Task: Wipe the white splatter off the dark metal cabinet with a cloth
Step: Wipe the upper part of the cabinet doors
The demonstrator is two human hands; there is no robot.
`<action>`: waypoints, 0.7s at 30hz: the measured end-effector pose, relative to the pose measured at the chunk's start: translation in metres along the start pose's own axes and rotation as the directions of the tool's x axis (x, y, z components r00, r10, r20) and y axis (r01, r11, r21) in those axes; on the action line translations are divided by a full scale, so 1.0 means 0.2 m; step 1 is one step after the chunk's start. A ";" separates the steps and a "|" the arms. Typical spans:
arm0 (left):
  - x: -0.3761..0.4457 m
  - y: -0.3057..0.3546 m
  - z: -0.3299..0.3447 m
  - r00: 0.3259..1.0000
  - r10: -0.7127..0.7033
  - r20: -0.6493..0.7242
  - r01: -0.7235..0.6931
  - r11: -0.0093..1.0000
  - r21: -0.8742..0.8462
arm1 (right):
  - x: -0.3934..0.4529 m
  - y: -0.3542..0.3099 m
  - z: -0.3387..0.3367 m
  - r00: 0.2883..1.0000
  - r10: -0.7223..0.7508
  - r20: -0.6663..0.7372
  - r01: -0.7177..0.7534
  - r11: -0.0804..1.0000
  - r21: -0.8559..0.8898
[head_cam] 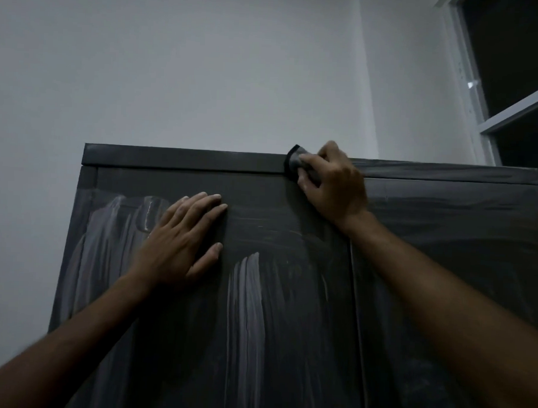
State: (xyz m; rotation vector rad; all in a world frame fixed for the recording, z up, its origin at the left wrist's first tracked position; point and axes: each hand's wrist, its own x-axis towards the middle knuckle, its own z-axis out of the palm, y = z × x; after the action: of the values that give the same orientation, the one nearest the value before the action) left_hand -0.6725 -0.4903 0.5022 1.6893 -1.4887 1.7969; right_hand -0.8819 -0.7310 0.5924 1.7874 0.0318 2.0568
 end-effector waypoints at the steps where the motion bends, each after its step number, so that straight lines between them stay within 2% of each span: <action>1: 0.00 0.00 0.00 1.000 -0.008 0.009 0.008 1.000 0.014 | -0.01 -0.05 0.02 0.999 0.032 -0.017 -0.031 0.999 0.008; 3: -0.01 0.00 0.01 1.000 -0.015 0.020 0.015 1.000 0.027 | -0.08 -0.11 0.03 0.994 -0.097 0.043 0.094 0.993 0.067; 5: -0.01 0.00 0.01 1.000 -0.019 0.022 0.018 0.999 0.028 | -0.17 -0.06 -0.04 0.943 -0.297 0.150 0.284 0.953 0.105; 6: -0.01 0.00 0.00 0.999 -0.023 0.022 0.022 0.999 0.032 | -0.17 0.01 -0.08 0.933 -0.318 0.169 0.307 0.947 0.091; 7: -0.01 0.01 0.00 0.999 -0.027 0.022 0.026 0.999 0.037 | -0.16 0.08 -0.12 0.950 -0.270 0.160 0.264 0.963 0.053; 9: 0.00 0.01 0.00 0.999 -0.026 0.019 0.025 0.999 0.043 | -0.09 0.19 -0.15 0.996 -0.020 0.091 0.023 0.999 -0.026; 10: 0.00 0.02 0.00 1.000 -0.023 0.016 0.022 0.999 0.042 | -0.06 0.21 -0.15 0.995 0.091 0.051 -0.088 0.995 -0.053; 11: 0.00 0.01 0.00 1.000 -0.021 0.011 0.020 0.999 0.041 | -0.05 0.19 -0.12 0.989 0.143 0.030 -0.140 0.988 -0.065; 12: 0.00 0.01 0.00 1.000 -0.018 0.008 0.018 0.999 0.040 | -0.05 0.15 -0.09 0.991 0.131 0.033 -0.129 0.990 -0.055; 15: 0.00 0.01 0.00 1.000 -0.014 0.006 0.014 0.999 0.035 | -0.17 0.02 -0.07 0.973 -0.162 0.167 0.157 0.987 0.043; 16: 0.00 0.01 0.00 1.000 -0.014 0.006 0.014 0.999 0.033 | -0.22 0.04 -0.09 0.950 -0.231 0.212 0.225 0.973 0.051; 17: 0.00 0.01 0.00 1.000 -0.013 0.005 0.013 0.999 0.031 | -0.23 0.08 -0.11 0.946 -0.235 0.223 0.234 0.972 0.033; 18: -0.01 0.01 0.00 1.000 -0.013 0.002 0.013 0.999 0.030 | -0.21 0.13 -0.13 0.964 -0.169 0.204 0.173 0.985 -0.003; 19: 0.00 0.00 0.01 1.000 -0.011 -0.001 0.011 0.999 0.030 | -0.17 0.17 -0.15 0.988 -0.046 0.150 0.052 0.998 -0.038; 21: 0.00 0.00 0.02 1.000 -0.004 0.002 0.004 0.999 0.033 | -0.10 0.19 -0.13 0.980 0.195 0.027 -0.193 0.979 -0.068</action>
State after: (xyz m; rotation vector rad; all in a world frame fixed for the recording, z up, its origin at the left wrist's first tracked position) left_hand -0.6704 -0.4925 0.5010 1.7091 -1.4626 1.8281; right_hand -0.9159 -0.7656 0.5803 1.8489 -0.2256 2.1326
